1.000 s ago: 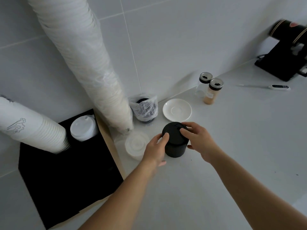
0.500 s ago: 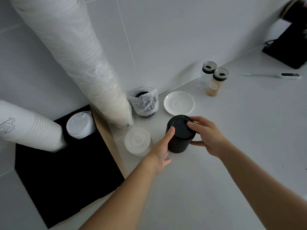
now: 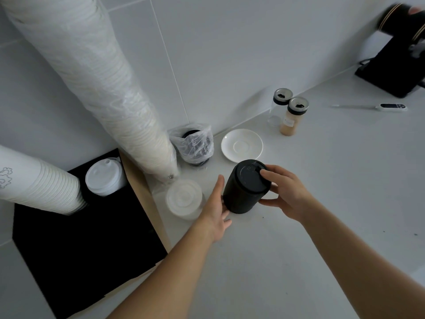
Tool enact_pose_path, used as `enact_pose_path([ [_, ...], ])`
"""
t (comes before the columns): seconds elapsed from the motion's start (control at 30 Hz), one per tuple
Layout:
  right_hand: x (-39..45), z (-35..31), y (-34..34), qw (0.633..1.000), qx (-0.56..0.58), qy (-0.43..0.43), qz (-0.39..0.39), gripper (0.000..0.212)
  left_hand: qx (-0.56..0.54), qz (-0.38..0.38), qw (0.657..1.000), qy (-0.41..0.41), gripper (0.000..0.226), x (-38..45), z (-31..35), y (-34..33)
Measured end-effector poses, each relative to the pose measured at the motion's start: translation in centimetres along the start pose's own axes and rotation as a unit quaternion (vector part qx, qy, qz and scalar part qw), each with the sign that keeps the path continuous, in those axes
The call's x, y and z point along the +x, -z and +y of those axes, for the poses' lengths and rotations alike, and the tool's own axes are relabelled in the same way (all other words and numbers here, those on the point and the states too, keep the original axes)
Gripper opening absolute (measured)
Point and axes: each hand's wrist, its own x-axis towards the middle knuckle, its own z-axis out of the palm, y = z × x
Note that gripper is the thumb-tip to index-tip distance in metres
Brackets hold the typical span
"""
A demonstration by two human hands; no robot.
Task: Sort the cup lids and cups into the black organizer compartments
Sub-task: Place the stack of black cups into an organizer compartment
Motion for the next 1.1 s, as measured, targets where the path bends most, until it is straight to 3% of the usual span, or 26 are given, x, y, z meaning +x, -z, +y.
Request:
enact_pose_path([
  [0.33,-1.2,0.2,-1.1,1.0,-0.023,0.018,0.0,0.019,0.003,0.006,1.0,-0.021,0.073,0.0,-0.8,0.2],
  [0.5,-2.3,-0.1,-1.5,0.999,-0.035,0.018,-0.002,0.018,-0.008,-0.021,0.999,-0.031,0.078,-1.0,-1.9,1.3],
  [0.6,-3.4,-0.1,-2.0,0.998,-0.057,0.018,-0.011,0.019,-0.028,-0.039,0.998,-0.036,0.075,-2.1,-2.9,2.1],
  [0.7,-4.6,0.1,-2.9,0.997,-0.077,0.022,-0.023,0.02,-0.057,-0.028,0.997,-0.052,0.089,-3.3,-4.2,2.9],
  [0.83,-7.0,0.2,-4.2,0.994,-0.097,0.034,-0.043,0.021,-0.097,-0.014,0.992,-0.077,0.075,-5.2,-5.8,3.7],
  [1.1,-11.3,0.3,-6.9,0.984,-0.144,0.06,-0.081,0.02,-0.174,0.002,0.981,-0.091,0.082,-9.5,-8.4,6.4],
])
